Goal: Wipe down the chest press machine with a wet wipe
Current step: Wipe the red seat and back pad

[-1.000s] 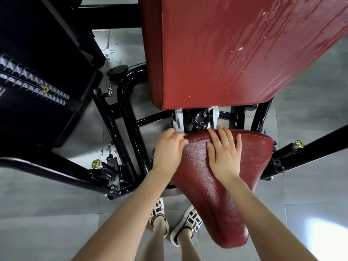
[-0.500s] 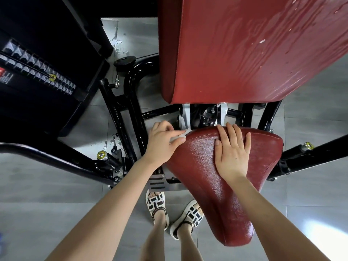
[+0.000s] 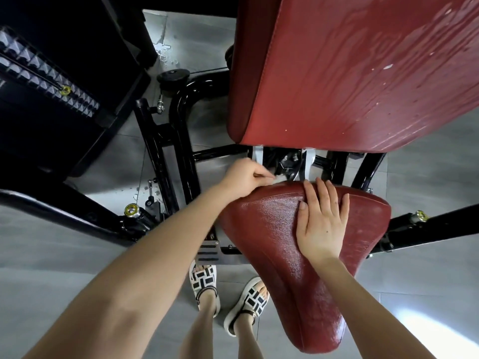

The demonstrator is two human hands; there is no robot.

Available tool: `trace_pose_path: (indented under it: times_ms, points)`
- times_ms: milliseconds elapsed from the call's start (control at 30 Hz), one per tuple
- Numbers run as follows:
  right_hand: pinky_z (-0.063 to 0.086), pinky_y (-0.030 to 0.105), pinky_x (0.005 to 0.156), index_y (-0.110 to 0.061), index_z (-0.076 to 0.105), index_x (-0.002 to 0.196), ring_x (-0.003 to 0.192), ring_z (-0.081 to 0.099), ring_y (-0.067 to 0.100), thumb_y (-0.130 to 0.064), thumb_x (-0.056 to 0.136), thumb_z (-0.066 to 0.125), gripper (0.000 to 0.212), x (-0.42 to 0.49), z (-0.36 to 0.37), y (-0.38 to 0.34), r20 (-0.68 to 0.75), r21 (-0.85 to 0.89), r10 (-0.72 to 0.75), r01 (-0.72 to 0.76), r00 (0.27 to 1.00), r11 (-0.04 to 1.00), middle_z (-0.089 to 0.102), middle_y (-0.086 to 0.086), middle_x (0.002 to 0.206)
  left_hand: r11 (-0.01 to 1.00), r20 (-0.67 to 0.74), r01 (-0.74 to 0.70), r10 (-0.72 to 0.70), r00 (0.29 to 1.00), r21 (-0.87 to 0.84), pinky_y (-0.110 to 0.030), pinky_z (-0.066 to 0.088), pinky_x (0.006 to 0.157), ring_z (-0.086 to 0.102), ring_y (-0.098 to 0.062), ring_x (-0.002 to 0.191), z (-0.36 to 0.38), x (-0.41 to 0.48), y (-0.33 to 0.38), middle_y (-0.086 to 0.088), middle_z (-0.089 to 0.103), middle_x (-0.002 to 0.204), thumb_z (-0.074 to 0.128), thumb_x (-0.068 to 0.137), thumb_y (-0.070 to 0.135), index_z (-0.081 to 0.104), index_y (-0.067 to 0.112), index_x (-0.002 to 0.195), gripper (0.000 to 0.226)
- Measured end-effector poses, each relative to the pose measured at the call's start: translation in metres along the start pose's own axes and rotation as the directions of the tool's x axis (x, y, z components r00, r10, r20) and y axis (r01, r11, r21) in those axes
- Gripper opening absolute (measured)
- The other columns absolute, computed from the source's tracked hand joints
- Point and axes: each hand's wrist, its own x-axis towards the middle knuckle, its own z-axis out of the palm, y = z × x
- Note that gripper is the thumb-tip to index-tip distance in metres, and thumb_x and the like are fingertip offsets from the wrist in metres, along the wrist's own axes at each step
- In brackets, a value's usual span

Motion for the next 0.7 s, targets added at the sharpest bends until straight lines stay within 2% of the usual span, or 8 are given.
trace_pose_path:
  times_ms: [100,167,233,400,467,567,633,700]
  points:
    - [0.011,0.052,0.117,-0.015,0.045,0.139,0.139,0.030,0.027,-0.030,0.098,0.025,0.048,0.000,0.002,-0.001,-0.013,-0.004,0.000,0.000,1.000,1.000,0.044,0.009,0.144,0.987,-0.010,0.122,-0.123,0.992,-0.104,-0.002,0.040,0.074,0.063,-0.005,0.087,-0.018,-0.028,-0.034,-0.003,0.072,0.097,0.071,0.080,0.014,0.073,0.008,0.101,0.021]
    - [0.011,0.052,0.117,-0.015,0.046,0.139,0.138,0.031,0.028,-0.030,0.098,0.025,0.048,0.000,0.003,-0.002,-0.029,-0.006,0.005,-0.005,1.000,1.000,0.044,0.010,0.144,0.969,-0.065,0.163,-0.178,0.982,-0.184,0.000,0.040,0.075,0.061,0.008,0.081,-0.020,-0.052,-0.044,0.006,0.069,0.093,0.069,0.082,0.011,0.073,0.010,0.100,0.019]
    - [0.011,0.052,0.117,-0.014,0.046,0.138,0.138,0.031,0.029,-0.030,0.098,0.025,0.048,0.000,0.003,-0.003,-0.034,-0.002,0.016,-0.016,0.999,1.000,0.045,0.011,0.143,0.963,-0.121,0.142,-0.173,0.978,-0.228,-0.002,0.042,0.080,0.058,0.018,0.079,-0.015,-0.058,-0.039,0.014,0.066,0.090,0.068,0.083,0.010,0.073,0.012,0.100,0.018]
    - [0.010,0.051,0.117,-0.014,0.045,0.138,0.138,0.032,0.030,-0.032,0.099,0.022,0.050,0.000,0.003,-0.001,-0.035,0.000,0.007,-0.007,0.999,1.000,0.045,0.011,0.144,0.973,-0.096,0.052,-0.075,0.993,-0.227,-0.001,0.040,0.079,0.058,0.015,0.079,-0.007,-0.044,-0.014,0.013,0.066,0.092,0.068,0.083,0.013,0.074,0.010,0.099,0.017]
    - [0.009,0.051,0.117,-0.015,0.045,0.139,0.138,0.031,0.029,-0.032,0.099,0.022,0.049,0.000,0.004,-0.001,-0.036,0.006,-0.001,0.002,0.999,1.000,0.044,0.011,0.144,0.967,-0.153,0.059,-0.099,0.983,-0.247,-0.004,0.043,0.081,0.060,0.014,0.082,-0.005,-0.055,-0.017,0.010,0.069,0.095,0.068,0.083,0.013,0.074,0.014,0.098,0.016]
    - [0.008,0.051,0.117,-0.016,0.043,0.140,0.139,0.029,0.029,-0.031,0.099,0.022,0.049,0.000,0.005,0.000,-0.033,0.016,-0.007,0.008,0.999,1.000,0.042,0.011,0.146,0.908,-0.344,0.056,-0.214,0.914,-0.415,-0.015,0.049,0.086,0.065,0.005,0.088,0.009,-0.087,-0.026,0.004,0.072,0.095,0.068,0.082,0.007,0.072,0.017,0.098,0.019]
    - [0.010,0.052,0.116,-0.015,0.044,0.140,0.139,0.029,0.029,-0.031,0.099,0.023,0.048,-0.001,0.005,0.001,-0.042,0.024,-0.016,0.017,0.999,1.000,0.042,0.011,0.145,0.805,-0.447,0.012,-0.341,0.827,-0.592,-0.018,0.051,0.086,0.067,-0.001,0.091,0.027,-0.107,-0.027,0.005,0.073,0.095,0.065,0.083,0.002,0.069,0.013,0.101,0.021]
    - [0.010,0.053,0.116,-0.015,0.043,0.140,0.139,0.029,0.029,-0.031,0.099,0.022,0.049,-0.001,0.005,0.001,-0.040,0.024,-0.022,0.023,0.999,0.999,0.042,0.011,0.145,0.691,-0.490,-0.061,-0.445,0.750,-0.720,-0.015,0.050,0.083,0.067,-0.003,0.091,0.042,-0.113,-0.023,0.010,0.072,0.094,0.062,0.085,-0.002,0.067,0.009,0.103,0.022]
